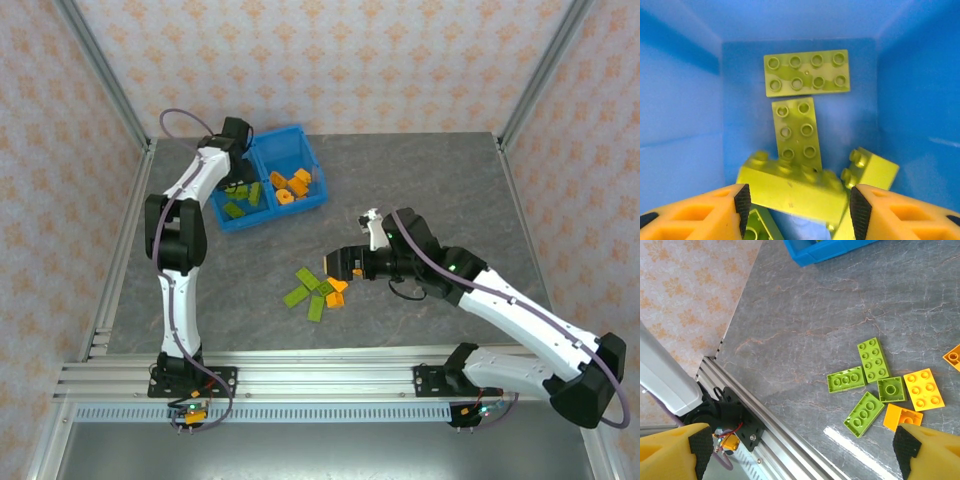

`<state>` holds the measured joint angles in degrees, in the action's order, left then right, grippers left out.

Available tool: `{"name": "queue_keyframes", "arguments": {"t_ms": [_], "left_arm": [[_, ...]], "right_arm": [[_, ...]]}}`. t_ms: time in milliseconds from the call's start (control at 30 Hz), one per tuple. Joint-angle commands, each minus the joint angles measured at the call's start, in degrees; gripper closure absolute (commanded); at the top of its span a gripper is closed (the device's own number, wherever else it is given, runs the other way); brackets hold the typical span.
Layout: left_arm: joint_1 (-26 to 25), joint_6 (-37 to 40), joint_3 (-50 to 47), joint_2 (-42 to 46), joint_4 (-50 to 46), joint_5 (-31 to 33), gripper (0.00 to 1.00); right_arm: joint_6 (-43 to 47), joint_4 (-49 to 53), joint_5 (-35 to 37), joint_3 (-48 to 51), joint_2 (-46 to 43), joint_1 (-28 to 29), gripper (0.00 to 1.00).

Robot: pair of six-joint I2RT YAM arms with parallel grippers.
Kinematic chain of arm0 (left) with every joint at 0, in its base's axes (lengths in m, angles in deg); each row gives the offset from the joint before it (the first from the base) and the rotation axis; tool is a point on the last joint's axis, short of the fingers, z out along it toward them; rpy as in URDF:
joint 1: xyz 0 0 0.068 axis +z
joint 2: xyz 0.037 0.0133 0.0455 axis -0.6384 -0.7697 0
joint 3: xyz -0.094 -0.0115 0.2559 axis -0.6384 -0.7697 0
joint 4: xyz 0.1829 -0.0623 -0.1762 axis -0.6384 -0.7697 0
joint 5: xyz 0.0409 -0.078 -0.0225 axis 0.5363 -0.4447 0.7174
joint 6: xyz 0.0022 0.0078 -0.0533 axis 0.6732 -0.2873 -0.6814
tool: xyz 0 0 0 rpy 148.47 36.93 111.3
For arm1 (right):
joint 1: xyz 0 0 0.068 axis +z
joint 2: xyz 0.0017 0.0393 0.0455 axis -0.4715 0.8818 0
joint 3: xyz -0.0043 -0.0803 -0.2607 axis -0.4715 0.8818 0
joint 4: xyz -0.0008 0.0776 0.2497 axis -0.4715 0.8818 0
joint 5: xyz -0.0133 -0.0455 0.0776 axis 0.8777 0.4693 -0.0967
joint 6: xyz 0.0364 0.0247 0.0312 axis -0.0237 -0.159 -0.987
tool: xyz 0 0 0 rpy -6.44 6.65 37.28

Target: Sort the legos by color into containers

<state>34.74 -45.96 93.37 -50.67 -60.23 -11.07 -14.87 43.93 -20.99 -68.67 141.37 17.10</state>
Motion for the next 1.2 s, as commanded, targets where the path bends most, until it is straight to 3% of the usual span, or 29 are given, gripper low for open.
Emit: {"name": "queue_keyframes", "arguments": {"t_ms": [0, 133, 267, 400, 567, 700, 867, 967, 1167], "left_arm": [[-0.48, -1.07, -3.66, 11.34, 1.25, -3.33, 0.42], [-2.93, -1.17, -12.88, 25.86, 4.99, -5.47, 0.42], [-9.62, 3.44, -23.23, 42.71, 8.18, -3.75, 0.4], [-19.31, 16.78, -33.57, 58.47, 11.92, -3.09, 0.34], [-24.6, 37.17, -41.8, 71.46, 7.33, -16.88, 0.13], [-26.6, 55.71, -49.88, 78.06, -0.6, -30.21, 0.02], [-28.53, 65.71, -59.98, 82.71, 0.16, -36.75, 0.01], [-28.9, 70.04, -63.77, 82.53, 0.04, -37.12, 0.01], [-28.95, 71.37, -69.63, 83.79, 5.65, -33.47, 0.01]], "right_arm": [[0.07, -0.46, 2.26, -0.52, 2.1, 0.38, 0.06], [0.76, -0.23, 5.99, -0.94, 6.09, 0.38, 0.06], [4.11, -0.28, 6.21, -2.95, 12.83, 0.38, 0.06], [8.33, 0.21, 4.88, -7.13, 21.36, 0.38, 0.07], [11.67, 1.36, 2.69, -12.9, 32.49, 0.46, 0.12], [14.32, 3.97, 0.82, -18.19, 41.59, 0.85, 0.17], [15.55, 7.84, 1.04, -24.48, 50.48, 2.12, 0.19], [15.27, 8.36, 2.82, -26.2, 53.64, 2.56, 0.19], [16.45, 11.5, 9.29, -28.65, 57.63, 4.5, 0.34]]}}
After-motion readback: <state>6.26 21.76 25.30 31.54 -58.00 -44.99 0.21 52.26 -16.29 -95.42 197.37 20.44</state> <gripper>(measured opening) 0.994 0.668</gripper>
